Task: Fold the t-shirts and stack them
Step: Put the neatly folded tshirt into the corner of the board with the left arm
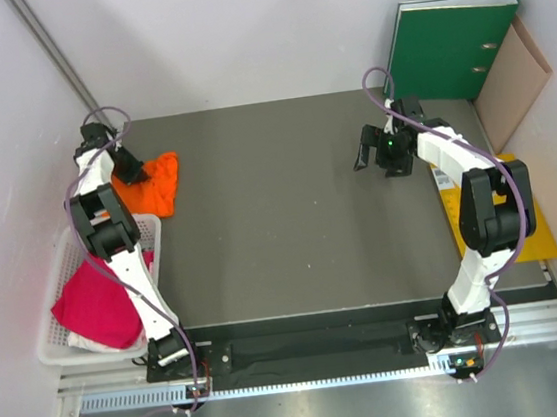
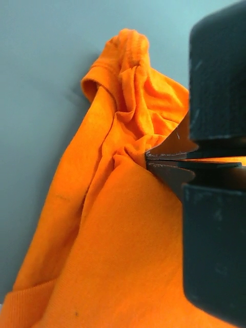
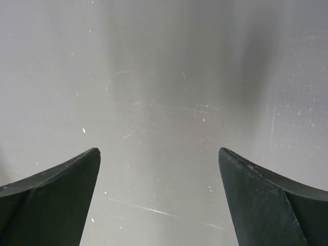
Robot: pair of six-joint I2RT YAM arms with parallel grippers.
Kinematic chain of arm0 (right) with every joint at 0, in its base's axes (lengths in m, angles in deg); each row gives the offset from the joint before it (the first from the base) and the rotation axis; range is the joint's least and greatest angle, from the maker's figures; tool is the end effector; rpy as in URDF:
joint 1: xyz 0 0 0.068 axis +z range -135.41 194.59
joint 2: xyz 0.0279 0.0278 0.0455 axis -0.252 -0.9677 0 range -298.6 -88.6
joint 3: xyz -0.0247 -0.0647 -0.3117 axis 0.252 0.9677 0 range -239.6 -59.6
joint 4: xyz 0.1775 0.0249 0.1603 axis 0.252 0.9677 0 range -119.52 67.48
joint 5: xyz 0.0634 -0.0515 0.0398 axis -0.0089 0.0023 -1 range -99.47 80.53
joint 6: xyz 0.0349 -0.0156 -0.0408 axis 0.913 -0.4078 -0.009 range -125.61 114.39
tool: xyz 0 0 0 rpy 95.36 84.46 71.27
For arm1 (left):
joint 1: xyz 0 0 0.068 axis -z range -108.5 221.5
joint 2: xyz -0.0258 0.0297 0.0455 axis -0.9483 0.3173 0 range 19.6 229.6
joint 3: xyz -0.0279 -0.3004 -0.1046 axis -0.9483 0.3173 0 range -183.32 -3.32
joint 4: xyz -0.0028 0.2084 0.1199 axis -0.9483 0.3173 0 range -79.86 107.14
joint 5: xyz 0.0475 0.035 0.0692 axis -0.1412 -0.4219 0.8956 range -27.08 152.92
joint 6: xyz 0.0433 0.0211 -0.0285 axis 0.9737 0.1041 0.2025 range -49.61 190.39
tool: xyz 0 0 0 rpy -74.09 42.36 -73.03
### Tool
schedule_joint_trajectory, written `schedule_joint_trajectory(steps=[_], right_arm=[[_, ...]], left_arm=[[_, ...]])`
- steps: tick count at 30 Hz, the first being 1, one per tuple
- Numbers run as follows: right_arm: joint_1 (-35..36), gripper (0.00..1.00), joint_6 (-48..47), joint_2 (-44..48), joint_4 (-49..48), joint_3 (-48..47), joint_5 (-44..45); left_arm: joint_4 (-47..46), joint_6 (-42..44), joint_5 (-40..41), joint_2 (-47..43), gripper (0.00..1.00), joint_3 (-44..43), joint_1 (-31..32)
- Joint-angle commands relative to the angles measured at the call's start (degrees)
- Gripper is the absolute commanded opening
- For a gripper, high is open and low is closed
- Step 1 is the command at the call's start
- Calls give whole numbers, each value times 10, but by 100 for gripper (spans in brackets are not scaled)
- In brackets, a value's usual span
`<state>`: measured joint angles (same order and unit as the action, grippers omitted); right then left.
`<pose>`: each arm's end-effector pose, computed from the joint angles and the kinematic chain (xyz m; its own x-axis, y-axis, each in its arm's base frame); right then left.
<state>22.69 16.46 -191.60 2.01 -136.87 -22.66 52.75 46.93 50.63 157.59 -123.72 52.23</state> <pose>0.3719 0.0619 0.2809 -0.8692 0.2458 -0.4291 0.0725 0.9217 0.3810 0.5100 0.1694 0.2151 -0.6629 -0.6437 -0.3823 -0.5302 0.7641 -0.3673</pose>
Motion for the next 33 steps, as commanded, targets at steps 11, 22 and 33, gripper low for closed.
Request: schedule_joint_trajectory(steps=[11, 22, 33], right_arm=[[11, 100, -3, 32, -16, -5, 22], [46, 100, -68, 56, 32, 18, 192], [48, 100, -68, 95, 21, 81, 199]], left_arm=[[-90, 35, -130, -243, 99, 113, 124], [47, 129, 42, -250, 99, 232, 367], [6, 83, 75, -272, 99, 356, 455]])
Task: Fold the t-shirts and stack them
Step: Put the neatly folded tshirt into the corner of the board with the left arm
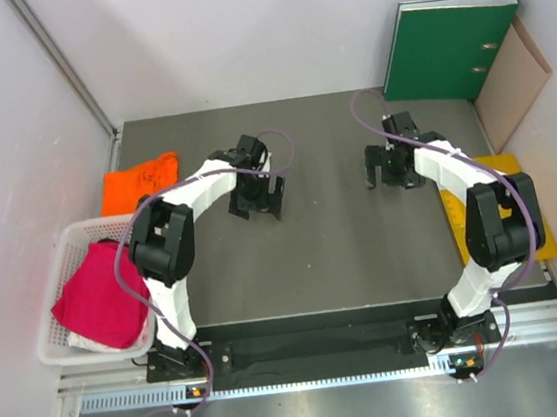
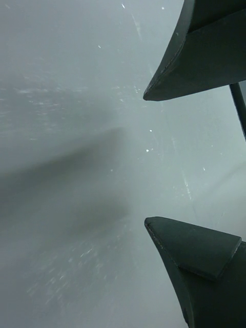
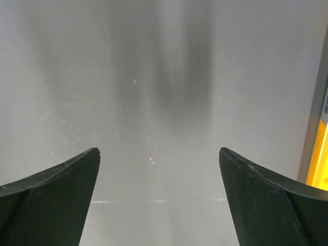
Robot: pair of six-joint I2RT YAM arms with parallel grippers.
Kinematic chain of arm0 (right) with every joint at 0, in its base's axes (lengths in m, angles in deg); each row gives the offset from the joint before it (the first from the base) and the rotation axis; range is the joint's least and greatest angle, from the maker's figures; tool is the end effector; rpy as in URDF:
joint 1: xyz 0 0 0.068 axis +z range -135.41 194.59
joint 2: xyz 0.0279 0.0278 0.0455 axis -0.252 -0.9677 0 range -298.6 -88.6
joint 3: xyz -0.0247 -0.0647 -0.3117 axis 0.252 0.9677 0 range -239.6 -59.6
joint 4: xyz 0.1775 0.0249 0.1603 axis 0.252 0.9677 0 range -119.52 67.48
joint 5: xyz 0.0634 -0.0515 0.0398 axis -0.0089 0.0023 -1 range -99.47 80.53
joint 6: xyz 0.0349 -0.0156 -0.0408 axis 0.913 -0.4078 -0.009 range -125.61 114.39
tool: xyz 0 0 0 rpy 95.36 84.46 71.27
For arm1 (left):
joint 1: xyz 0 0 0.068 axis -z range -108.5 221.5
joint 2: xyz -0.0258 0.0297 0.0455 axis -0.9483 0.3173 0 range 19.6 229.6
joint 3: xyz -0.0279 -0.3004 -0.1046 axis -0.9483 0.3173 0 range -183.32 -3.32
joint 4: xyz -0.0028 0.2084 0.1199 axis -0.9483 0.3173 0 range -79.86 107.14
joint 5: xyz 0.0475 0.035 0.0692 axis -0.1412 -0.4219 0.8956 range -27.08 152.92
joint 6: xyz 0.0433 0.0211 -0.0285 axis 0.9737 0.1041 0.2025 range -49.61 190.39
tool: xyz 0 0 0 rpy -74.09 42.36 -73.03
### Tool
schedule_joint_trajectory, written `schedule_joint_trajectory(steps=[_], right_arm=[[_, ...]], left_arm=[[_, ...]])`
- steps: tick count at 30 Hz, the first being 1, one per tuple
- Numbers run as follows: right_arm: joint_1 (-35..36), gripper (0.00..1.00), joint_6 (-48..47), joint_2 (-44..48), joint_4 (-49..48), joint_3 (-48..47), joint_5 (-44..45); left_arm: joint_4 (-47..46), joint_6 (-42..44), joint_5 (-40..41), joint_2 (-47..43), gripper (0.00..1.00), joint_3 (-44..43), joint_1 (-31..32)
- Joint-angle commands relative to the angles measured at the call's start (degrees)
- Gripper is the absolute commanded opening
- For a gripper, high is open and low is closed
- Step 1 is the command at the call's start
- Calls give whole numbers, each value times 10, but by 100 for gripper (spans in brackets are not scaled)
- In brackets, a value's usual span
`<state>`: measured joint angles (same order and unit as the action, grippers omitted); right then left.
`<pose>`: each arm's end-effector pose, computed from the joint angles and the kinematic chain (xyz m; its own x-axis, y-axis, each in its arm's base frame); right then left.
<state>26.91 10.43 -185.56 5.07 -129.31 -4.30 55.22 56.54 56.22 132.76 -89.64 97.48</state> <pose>0.3290 0.0684 0.2754 -0.8751 0.0905 -0.4755 0.0737 0.9958 0.0540 0.3602 -0.1807 0.2464 -0.9417 0.1945 -0.2747 0.2495 0.9511 -0.1820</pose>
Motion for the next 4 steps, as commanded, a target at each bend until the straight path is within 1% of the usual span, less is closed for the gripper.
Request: schedule_joint_trajectory(steps=[1, 4], right_arm=[[6, 100, -8, 35, -9, 7, 15], [6, 100, -8, 38, -10, 11, 16]], left_arm=[[-18, -10, 23, -23, 99, 16, 2], [-3, -5, 52, -23, 99, 6, 2]])
